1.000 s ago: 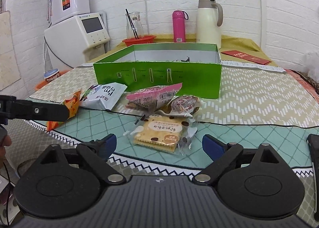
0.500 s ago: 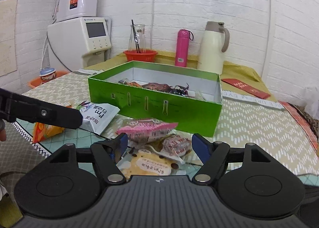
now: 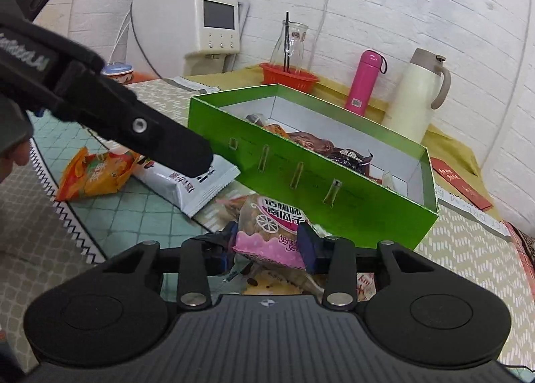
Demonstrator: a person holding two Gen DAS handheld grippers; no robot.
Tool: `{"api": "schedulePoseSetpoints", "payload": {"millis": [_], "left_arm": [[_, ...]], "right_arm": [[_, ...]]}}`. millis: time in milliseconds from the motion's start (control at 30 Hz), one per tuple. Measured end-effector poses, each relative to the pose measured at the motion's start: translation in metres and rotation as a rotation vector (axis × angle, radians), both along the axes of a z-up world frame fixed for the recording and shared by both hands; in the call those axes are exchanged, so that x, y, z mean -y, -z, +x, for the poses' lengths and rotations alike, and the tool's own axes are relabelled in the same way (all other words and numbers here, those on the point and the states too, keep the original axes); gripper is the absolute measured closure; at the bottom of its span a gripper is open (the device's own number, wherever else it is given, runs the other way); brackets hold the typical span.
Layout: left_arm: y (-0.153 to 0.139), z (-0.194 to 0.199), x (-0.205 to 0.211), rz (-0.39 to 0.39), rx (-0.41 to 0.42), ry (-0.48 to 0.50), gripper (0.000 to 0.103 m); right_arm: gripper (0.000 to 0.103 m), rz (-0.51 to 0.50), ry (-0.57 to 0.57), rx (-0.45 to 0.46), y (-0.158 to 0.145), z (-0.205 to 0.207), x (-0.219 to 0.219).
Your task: Organize snacks
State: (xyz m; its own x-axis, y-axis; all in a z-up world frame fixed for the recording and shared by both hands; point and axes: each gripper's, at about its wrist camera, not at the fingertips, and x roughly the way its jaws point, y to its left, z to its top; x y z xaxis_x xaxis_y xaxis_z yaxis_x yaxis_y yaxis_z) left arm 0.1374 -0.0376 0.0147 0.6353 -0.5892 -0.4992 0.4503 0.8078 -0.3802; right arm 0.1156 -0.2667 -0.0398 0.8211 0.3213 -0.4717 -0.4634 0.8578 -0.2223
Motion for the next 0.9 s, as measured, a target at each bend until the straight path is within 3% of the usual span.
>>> {"api": "schedulePoseSetpoints", "payload": {"millis": [33,167,267,367,400,433,500,667,767,833,867,900], "left_arm": [[0.001,0.001,0.001,0.000,-0.005,0.007,0.008],[0.006,0.002,0.012,0.000,-0.019,0.066,0.008],[0.014,0.002,0.022,0.011,-0.046,0.101,0.009],[0.019,-0.004,0.025,-0.004,-0.069,0.145,0.013],[0.020,-0.007,0.026,-0.006,-0.074,0.161,0.017],[0.021,-0.008,0.026,-0.003,-0.081,0.172,0.029],[0.023,-0.010,0.027,-0.003,-0.099,0.195,0.040],[0.032,-0.011,0.026,-0.026,-0.142,0.199,0.040],[0.036,-0.006,0.024,-0.078,-0.176,0.195,0.028],[0.037,-0.004,0.027,-0.078,-0.178,0.196,0.028],[0.038,-0.003,0.029,-0.073,-0.174,0.194,0.030],[0.040,-0.001,0.031,-0.071,-0.174,0.196,0.043]], "right_arm": [[0.053,0.001,-0.012,-0.009,0.002,-0.007,0.002],[0.053,-0.005,-0.074,-0.016,0.006,-0.038,0.009],[0.051,0.004,-0.048,-0.019,0.010,-0.050,0.017],[0.029,0.063,-0.010,-0.022,0.009,-0.059,0.025],[0.015,0.082,0.003,-0.022,0.009,-0.061,0.027],[0.007,0.099,0.016,-0.022,0.008,-0.062,0.029],[0.007,0.124,0.050,-0.043,0.008,-0.064,0.032],[0.007,0.237,0.068,-0.095,0.012,-0.064,0.039],[0.007,0.224,0.074,-0.092,0.012,-0.061,0.037],[0.006,0.212,0.072,-0.091,0.012,-0.058,0.033],[0.006,0.208,0.074,-0.087,0.013,-0.056,0.033],[0.009,0.204,0.080,-0.087,0.013,-0.055,0.032]]}}
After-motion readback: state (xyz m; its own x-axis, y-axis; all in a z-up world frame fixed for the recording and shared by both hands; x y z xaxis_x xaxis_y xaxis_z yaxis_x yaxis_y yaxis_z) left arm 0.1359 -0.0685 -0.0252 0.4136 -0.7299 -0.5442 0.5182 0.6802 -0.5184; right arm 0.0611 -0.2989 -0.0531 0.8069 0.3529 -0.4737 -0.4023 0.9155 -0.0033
